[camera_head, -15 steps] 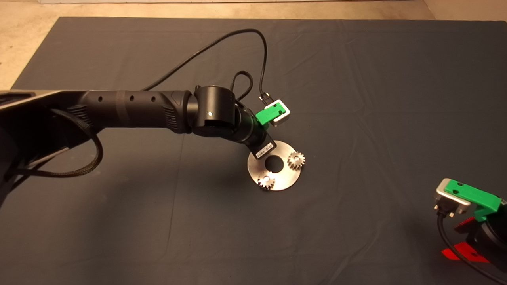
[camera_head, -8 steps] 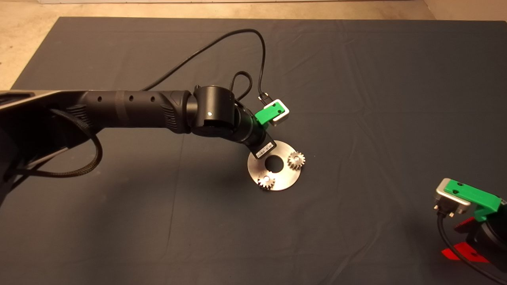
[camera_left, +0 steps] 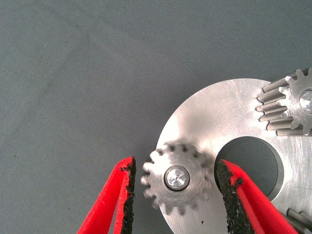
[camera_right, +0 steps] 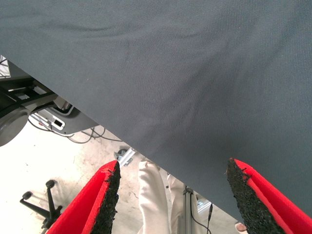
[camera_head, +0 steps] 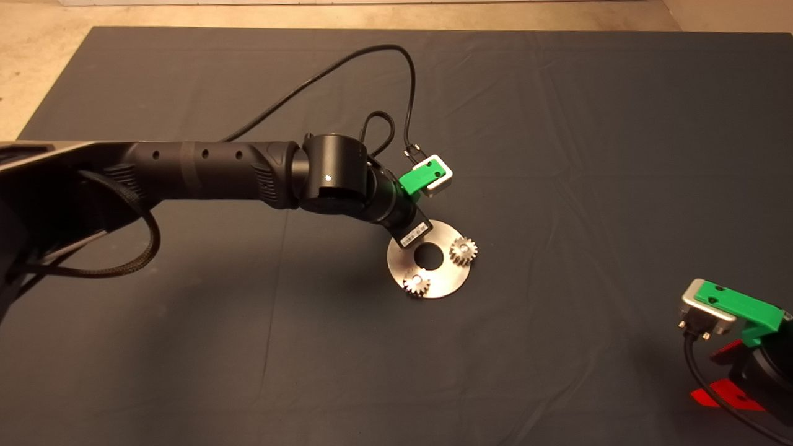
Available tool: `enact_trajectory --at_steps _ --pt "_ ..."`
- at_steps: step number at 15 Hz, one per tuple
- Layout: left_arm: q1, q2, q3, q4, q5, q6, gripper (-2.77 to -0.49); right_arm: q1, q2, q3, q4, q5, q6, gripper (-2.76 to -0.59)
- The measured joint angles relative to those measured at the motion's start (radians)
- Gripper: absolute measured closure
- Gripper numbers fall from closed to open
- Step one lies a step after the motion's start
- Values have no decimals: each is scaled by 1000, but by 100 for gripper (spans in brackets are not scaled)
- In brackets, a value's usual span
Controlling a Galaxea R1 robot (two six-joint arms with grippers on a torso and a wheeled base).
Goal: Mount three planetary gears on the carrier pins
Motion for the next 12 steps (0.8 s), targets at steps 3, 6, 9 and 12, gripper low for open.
enact_trajectory --at_steps 3,6,9,12 --pt "0 0 0 0 0 0 -106 0 0 0 0 0 0 -161" --pt "0 0 2 0 0 0 -120 0 0 0 0 0 0 -161" --pt "0 -13 35 2 0 0 -133 0 0 0 0 3 1 -161" --pt "0 -34 70 2 2 -1 -136 0 6 0 0 8 1 -161"
